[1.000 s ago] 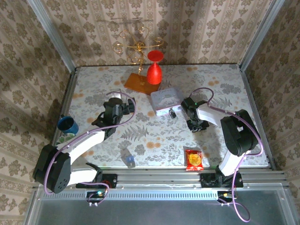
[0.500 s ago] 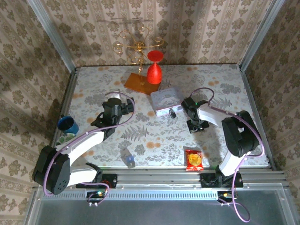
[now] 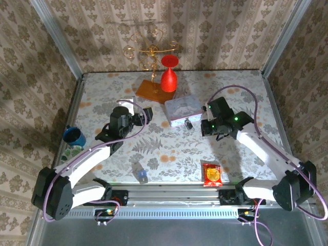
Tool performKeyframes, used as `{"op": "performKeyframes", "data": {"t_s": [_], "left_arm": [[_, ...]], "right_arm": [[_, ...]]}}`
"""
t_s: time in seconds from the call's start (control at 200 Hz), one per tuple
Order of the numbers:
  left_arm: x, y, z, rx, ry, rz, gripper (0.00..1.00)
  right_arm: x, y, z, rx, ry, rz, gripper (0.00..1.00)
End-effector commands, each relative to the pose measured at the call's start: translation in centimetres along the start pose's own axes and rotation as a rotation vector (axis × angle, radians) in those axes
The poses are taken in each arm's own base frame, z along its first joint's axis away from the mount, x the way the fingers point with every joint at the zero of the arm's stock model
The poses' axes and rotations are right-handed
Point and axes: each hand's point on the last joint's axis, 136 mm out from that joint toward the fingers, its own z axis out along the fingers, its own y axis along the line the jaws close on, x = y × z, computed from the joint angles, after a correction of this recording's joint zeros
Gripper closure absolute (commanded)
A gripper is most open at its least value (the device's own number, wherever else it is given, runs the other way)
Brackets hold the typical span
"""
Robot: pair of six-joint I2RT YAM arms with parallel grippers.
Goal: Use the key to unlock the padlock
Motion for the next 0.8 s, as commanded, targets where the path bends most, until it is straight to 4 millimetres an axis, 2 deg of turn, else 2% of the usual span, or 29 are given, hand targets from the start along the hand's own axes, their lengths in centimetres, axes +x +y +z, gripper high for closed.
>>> {"op": "performKeyframes", "data": {"t_s": [0.0,0.185,0.32,0.49,0.63,0.795], "left_arm": [[-1.8,-4.5,-0.9,0.253,-0.047,0.069,0.00],[-1.4,-9.9,-1.9,0.573,-0.107,0.142,0.04],[-0.9,-12.6,-2.1,0.692,-0.118,0.208,0.10],[0.0,-15.0,-2.9,0.830,-0.147,0.283,0.15],[2.0,-16.6,-2.7,0.879,-0.192,0.410,0.20],[1.8,-18.6,-3.3,0.958,-0.326,0.423,0.33]], "right_arm": [[-1.6,3.9,-2.7,-0.202,-0.056,0.016,1.00],[-3.8,7.2,-6.7,-0.359,-0.144,0.018,1.00],[-4.8,8.7,-8.3,-0.425,-0.191,0.024,1.00],[-5.9,9.5,-8.6,-0.471,-0.221,0.075,1.00],[-6.9,10.2,-8.5,-0.518,-0.235,0.170,1.00],[-7.4,10.8,-8.6,-0.557,-0.240,0.235,1.00]]}}
